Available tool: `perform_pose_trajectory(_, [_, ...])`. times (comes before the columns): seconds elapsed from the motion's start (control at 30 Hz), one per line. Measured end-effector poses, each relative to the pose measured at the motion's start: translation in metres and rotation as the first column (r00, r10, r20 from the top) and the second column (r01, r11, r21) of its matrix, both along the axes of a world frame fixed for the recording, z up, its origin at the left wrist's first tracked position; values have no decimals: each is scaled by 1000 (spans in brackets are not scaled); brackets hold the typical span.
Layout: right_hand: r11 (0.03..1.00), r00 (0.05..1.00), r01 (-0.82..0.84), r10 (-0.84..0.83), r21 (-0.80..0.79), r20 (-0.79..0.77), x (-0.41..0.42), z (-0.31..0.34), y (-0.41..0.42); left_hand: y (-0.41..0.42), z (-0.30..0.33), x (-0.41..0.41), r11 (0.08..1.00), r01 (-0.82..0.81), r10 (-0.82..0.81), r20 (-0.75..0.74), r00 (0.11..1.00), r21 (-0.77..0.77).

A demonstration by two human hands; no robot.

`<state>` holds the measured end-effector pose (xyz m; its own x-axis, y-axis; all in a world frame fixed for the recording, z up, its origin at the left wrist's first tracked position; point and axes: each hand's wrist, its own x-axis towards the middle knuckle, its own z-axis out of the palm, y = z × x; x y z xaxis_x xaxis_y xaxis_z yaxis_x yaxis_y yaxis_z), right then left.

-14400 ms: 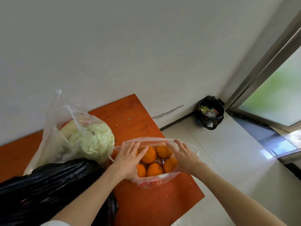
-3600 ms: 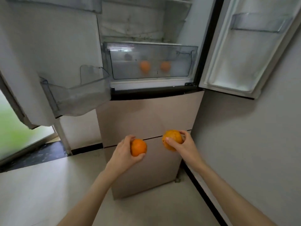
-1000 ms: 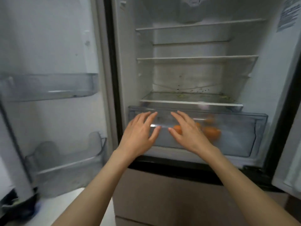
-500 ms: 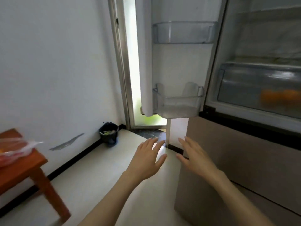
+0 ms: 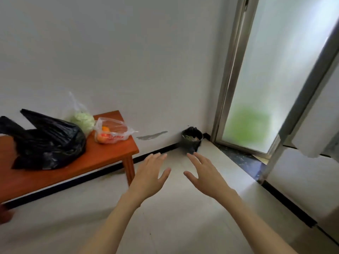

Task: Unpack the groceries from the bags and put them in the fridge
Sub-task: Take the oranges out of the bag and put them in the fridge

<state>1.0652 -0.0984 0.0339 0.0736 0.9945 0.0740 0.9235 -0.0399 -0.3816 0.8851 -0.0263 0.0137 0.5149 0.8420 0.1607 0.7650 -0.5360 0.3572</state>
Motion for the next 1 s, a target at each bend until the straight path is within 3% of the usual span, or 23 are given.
perform_pose_trajectory(0.2, [985, 985, -173, 173, 21, -9, -44, 12, 120, 82, 23, -56, 983, -183, 183, 53, 982, -9])
perform_pose_trajectory(0.47, [951, 951, -309, 307, -25, -46, -102, 5, 235, 166, 12, -129, 923, -363, 366, 0, 931, -130])
perform_pose_trajectory(0.77, [971, 953, -241, 235, -7, -191, -161, -39, 366, 305, -41, -201, 932, -288, 296, 4, 955, -222])
perform_pose_trajectory(1.0, [982, 968, -188, 183, -14, -170, -192, -55, 448, 408, -46, -231, 971, -149, 160, 44, 986, -187])
